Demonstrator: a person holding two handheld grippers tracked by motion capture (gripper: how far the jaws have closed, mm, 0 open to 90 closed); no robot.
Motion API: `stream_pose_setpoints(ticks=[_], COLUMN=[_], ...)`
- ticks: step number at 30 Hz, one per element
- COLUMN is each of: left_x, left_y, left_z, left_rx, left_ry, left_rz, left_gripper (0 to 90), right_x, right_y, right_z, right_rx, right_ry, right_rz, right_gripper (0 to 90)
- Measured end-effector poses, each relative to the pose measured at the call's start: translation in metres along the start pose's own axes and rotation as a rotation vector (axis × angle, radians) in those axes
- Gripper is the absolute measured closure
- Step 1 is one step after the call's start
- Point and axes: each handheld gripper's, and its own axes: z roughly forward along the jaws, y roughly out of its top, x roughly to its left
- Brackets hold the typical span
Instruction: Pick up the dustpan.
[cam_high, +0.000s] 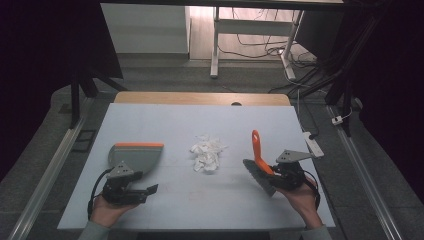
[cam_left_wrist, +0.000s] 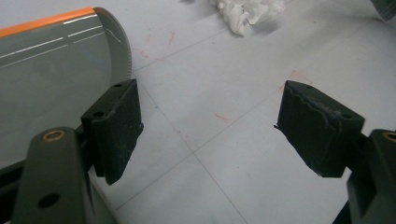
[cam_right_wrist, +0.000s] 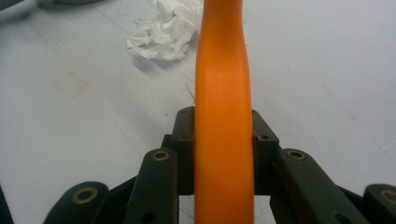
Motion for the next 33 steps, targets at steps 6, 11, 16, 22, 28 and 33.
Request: stream_pose_setpoints(ticks=[6,11,16,22,28,33], left_x=[0.0002,-0.0012,-0.0013,-0.0027,-0.0040,-0.0064], left_y=[0.0000,0.0007,0.0013,0.0017,0.0025,0.0050], left_z=[0.0007,0.0024,0.0037,0.0050,0.0058,0.0069], left_rx=[0.004,0.015,0.018,0.019,0.019,0.022], left_ry=[-0.001,-0.007,-0.008,-0.010,-0.013,-0.010], left_rz=[-0.005,-0.004,-0.006,-0.006,-0.004,-0.006], left_gripper=[22.7,22.7,22.8,22.9,23.0,23.1], right_x=[0.0019,0.0034,0.0042,0.0037,0.0044,0.0054], right_y=[0.0023,0.0038,0.0053,0.0052,0.0053,0.0062], right_z=[-0.0017,-0.0039,-0.0050,-0.0057,-0.0058,-0.0063], right_rx=[0.003,0.010,0.027,0.030,0.025,0.019], right_ry=[-0.011,-0.017,-0.025,-0.033,-0.031,-0.027], right_rz=[-0.007,-0.015,-0.013,-0.010,-0.007,-0.003], right_gripper=[70.4,70.4,70.4,70.4,70.4,70.4])
